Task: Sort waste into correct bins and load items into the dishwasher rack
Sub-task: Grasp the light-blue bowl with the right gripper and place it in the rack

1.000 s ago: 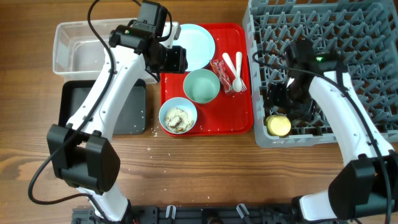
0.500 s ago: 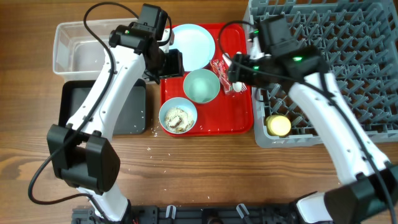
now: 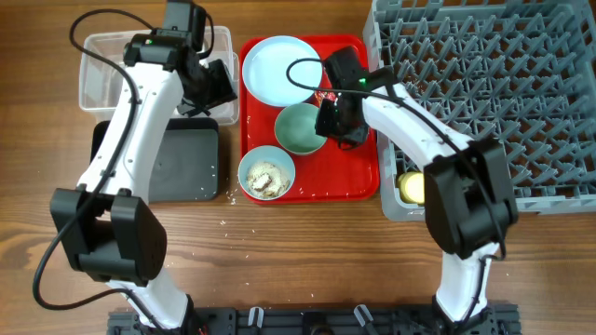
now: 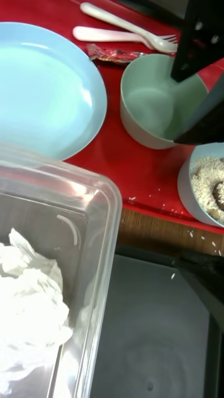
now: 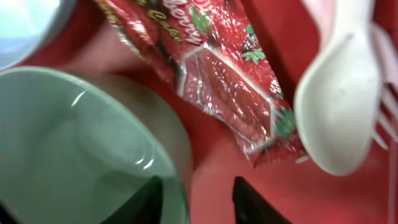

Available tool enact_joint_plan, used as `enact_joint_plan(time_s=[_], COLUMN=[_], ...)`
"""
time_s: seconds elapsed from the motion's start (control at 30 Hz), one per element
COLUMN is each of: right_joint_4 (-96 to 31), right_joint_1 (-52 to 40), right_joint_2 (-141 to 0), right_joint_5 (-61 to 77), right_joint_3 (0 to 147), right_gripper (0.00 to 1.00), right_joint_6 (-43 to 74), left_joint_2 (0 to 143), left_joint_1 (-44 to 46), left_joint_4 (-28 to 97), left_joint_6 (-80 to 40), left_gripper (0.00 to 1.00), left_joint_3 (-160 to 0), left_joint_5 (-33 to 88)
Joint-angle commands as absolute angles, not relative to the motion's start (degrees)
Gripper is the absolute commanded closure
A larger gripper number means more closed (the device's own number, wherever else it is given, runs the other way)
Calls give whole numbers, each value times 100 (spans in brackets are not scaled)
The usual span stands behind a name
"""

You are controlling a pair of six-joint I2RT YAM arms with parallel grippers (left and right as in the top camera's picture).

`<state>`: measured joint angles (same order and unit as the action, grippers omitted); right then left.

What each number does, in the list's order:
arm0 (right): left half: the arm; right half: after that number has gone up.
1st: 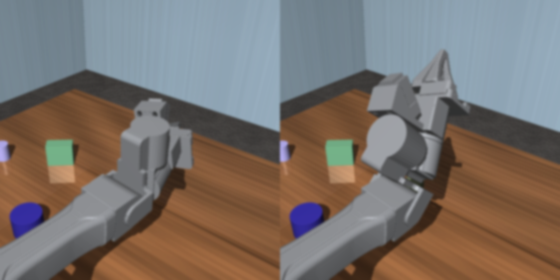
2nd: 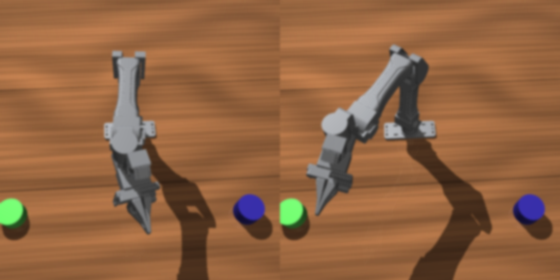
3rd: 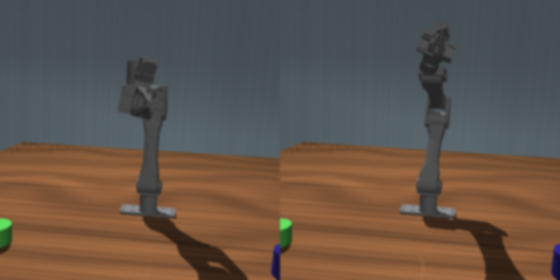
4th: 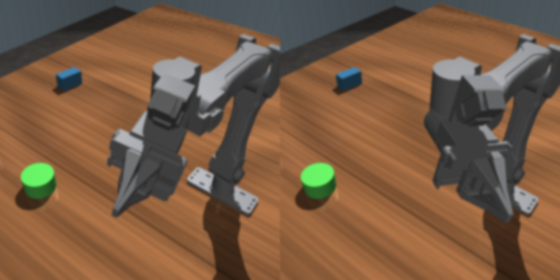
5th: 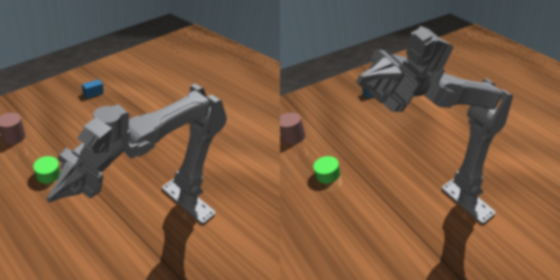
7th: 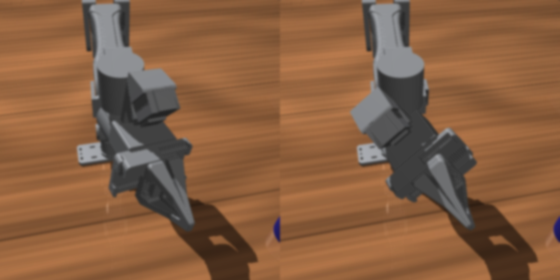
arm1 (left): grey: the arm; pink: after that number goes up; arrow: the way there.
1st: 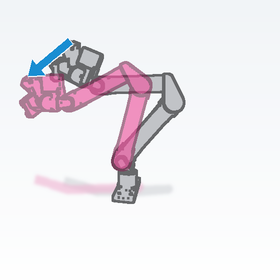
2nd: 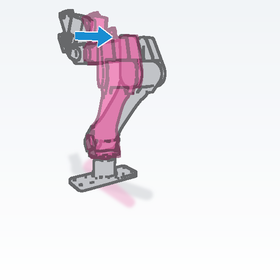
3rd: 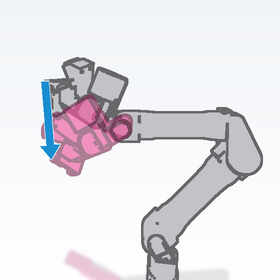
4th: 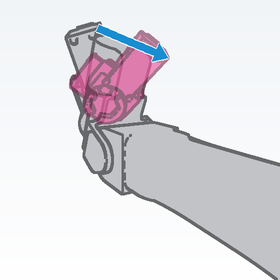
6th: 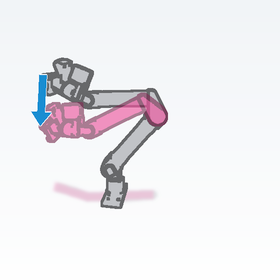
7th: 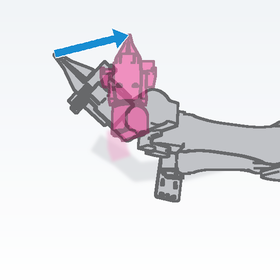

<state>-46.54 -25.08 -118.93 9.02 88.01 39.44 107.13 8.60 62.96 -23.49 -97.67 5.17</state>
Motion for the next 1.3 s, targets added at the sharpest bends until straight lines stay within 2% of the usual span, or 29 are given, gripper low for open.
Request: enact_joint_plan(time_s=[0.0, 0.07, 0.23, 0.37, 0.43, 0.57, 0.63, 0.73, 0.87, 1.03, 1.13, 1.27], right_joint_4=[-4604, -4615, -4915, -5162, -5240, -5513, -5616, -5433, -4333, -1964, -473, 652], right_joint_1=[-2534, -2534, -2504, -2423, -2364, -2209, -2029, -1708, -1479, -1494, -1492, -1494], right_joint_2=[-12158, -12103, -11513, -10307, -9612, -8637, -8512, -8781, -9570, -10750, -11415, -12009], right_joint_5=[1063, 1063, 1011, 471, -108, -2143, -3347, -4434, -5242, -6348, -6541, -6667], right_joint_3=[8820, 8823, 8829, 8829, 8829, 8829, 8829, 8827, 8827, 8827, 8827, 8827], right_gripper=[84, 95, 96, 96, 96, 96, 96, 96, 96, 96, 96, 96], right_joint_6=[3988, 3986, 3889, 3848, 3859, 3920, 3911, 3889, 2926, 464, -923, -1811], left_joint_2=[10691, 10694, 10694, 10694, 10694, 10694, 10694, 10694, 10694, 10694, 10694, 10694], left_joint_1=[840, 840, 840, 840, 840, 845, 864, 917, 1028, 1192, 1260, 1275], left_joint_4=[6278, 6281, 6281, 6281, 6281, 6283, 6283, 6278, 6243, 6233, 6191, 6198], left_joint_6=[-2447, -2447, -2447, -2447, -2447, -2449, -2447, -2447, -2447, -2447, -2447, -2447], left_gripper=[42, 42, 41, 41, 41, 41, 41, 41, 41, 41, 41, 41], left_joint_3=[-9826, -9826, -9826, -9826, -9826, -9826, -9826, -9826, -9826, -9826, -9826, -9826], left_joint_5=[438, 438, 438, 438, 438, 443, 443, 443, 443, 438, 440, 440])
